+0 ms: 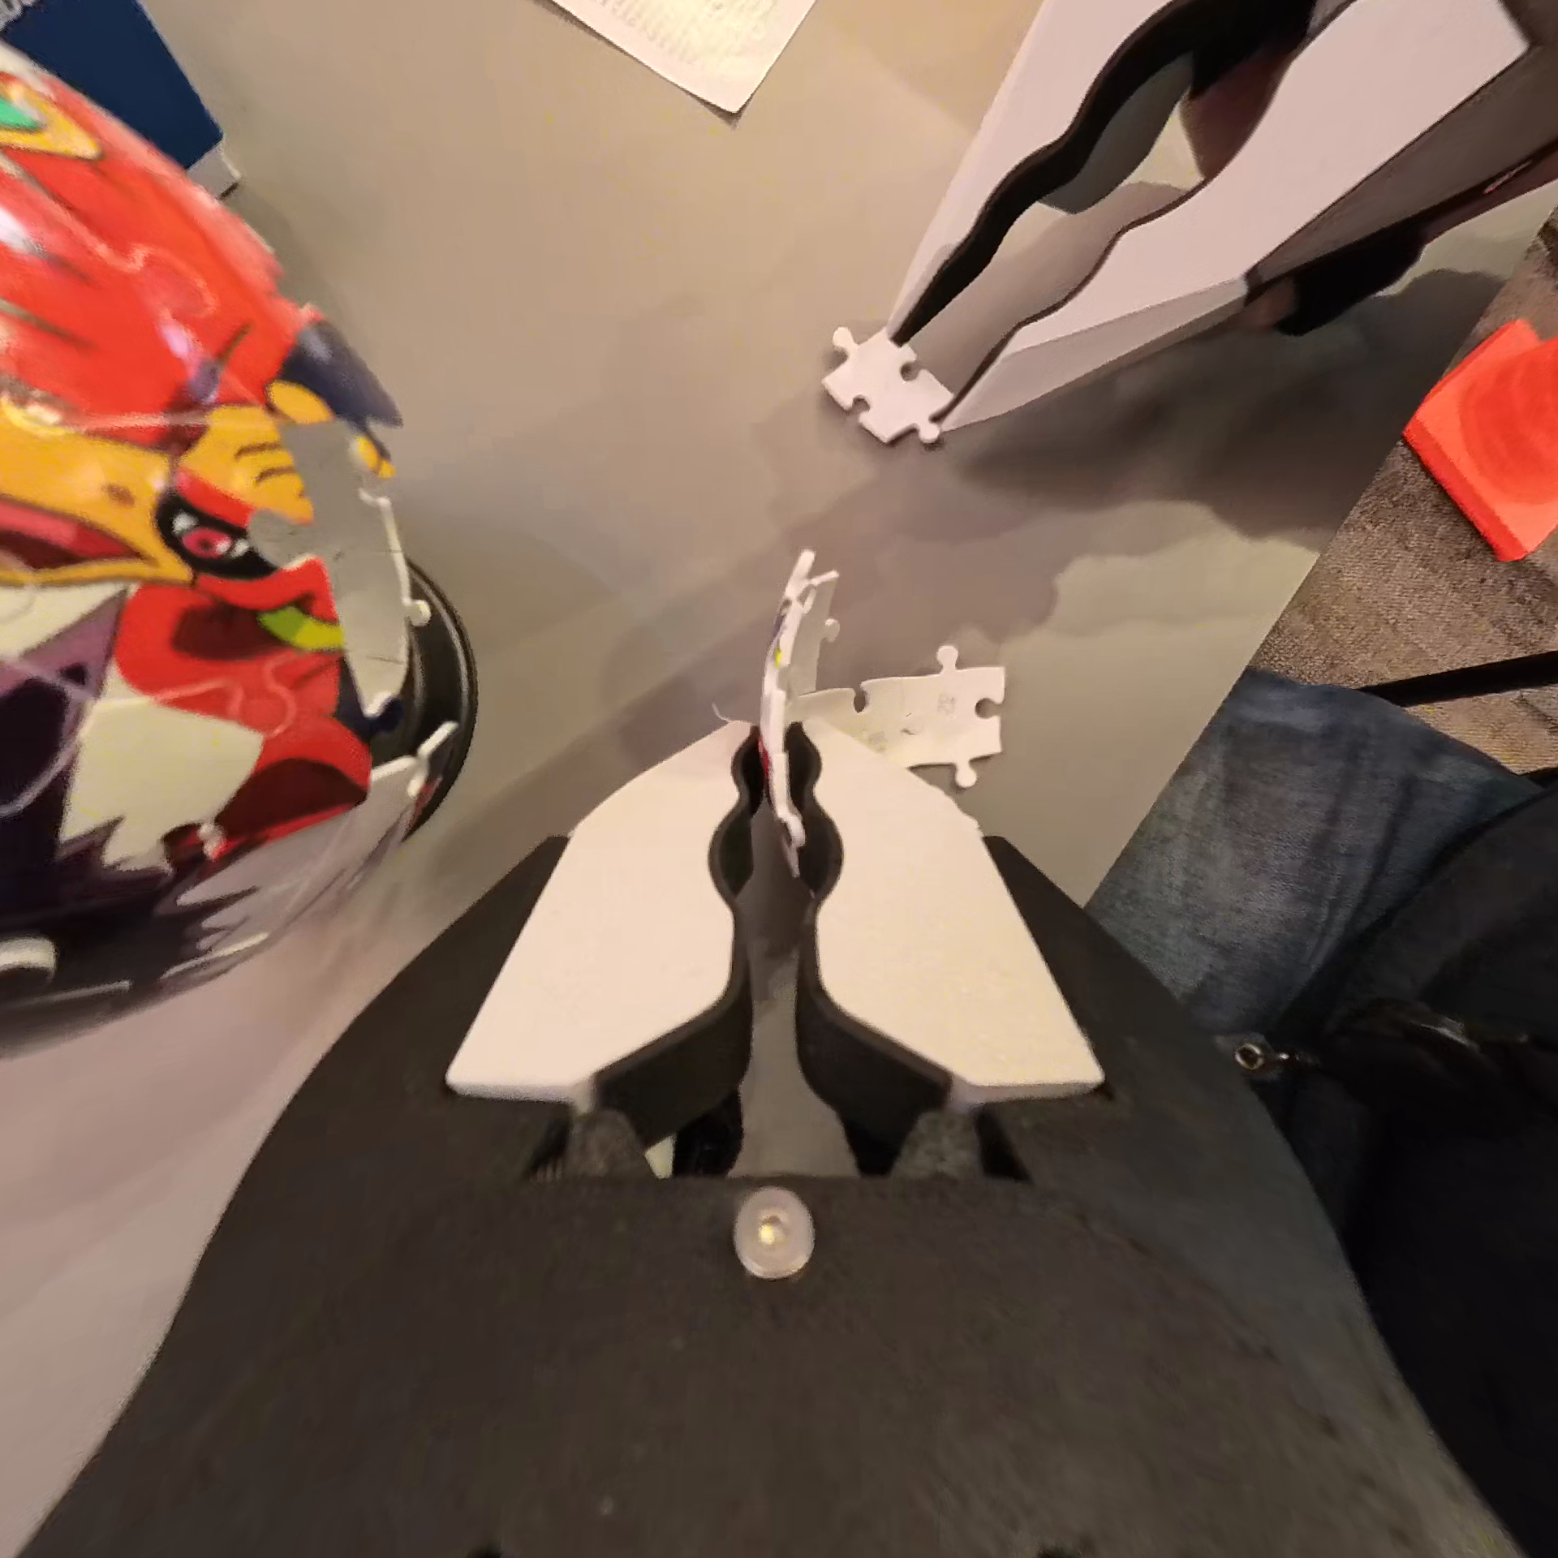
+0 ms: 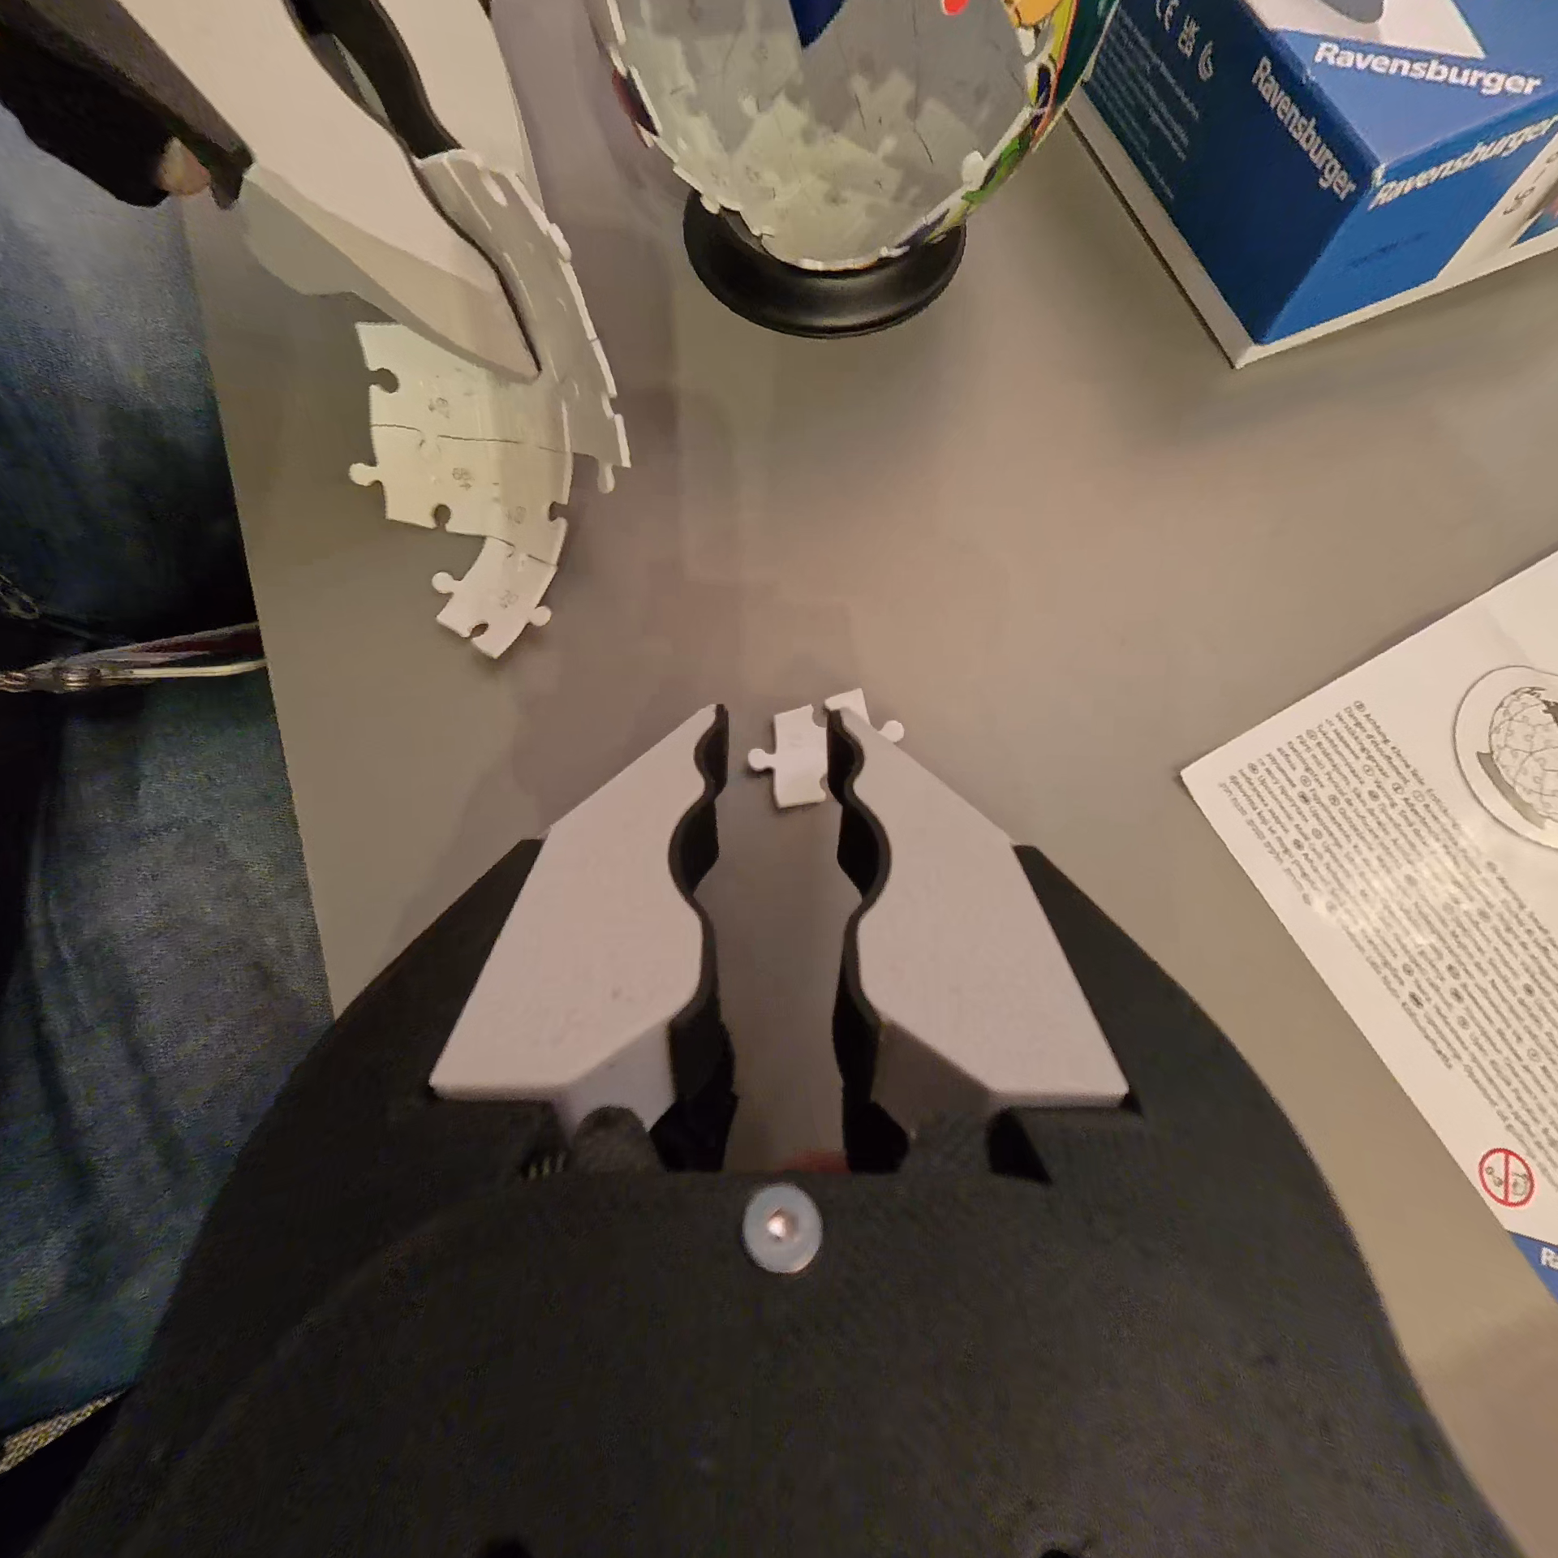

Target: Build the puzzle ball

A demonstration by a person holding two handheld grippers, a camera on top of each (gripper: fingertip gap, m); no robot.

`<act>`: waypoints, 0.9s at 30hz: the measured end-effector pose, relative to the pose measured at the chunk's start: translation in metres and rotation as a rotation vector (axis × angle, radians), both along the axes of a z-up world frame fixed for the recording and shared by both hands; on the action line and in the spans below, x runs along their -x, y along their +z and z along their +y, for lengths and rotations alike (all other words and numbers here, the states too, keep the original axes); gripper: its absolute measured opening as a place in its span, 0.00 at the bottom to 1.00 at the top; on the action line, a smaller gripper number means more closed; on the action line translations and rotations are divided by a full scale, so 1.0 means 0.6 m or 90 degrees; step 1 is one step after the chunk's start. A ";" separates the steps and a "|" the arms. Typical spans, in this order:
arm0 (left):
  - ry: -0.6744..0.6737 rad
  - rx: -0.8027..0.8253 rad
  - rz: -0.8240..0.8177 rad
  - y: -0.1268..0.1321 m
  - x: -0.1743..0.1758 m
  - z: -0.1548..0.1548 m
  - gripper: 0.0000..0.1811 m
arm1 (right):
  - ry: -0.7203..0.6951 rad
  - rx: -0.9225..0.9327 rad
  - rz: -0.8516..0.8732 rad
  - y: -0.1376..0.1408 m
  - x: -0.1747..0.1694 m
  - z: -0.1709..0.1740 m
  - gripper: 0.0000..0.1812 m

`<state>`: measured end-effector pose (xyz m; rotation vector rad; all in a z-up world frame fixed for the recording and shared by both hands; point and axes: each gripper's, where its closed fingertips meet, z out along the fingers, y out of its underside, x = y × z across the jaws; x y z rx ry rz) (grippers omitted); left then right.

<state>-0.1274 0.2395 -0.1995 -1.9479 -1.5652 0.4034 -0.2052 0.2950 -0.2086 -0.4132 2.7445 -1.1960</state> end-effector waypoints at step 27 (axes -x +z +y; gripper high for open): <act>0.156 0.002 0.044 0.094 -0.167 -0.187 0.02 | 0.244 0.057 -0.004 0.010 -0.218 -0.117 0.23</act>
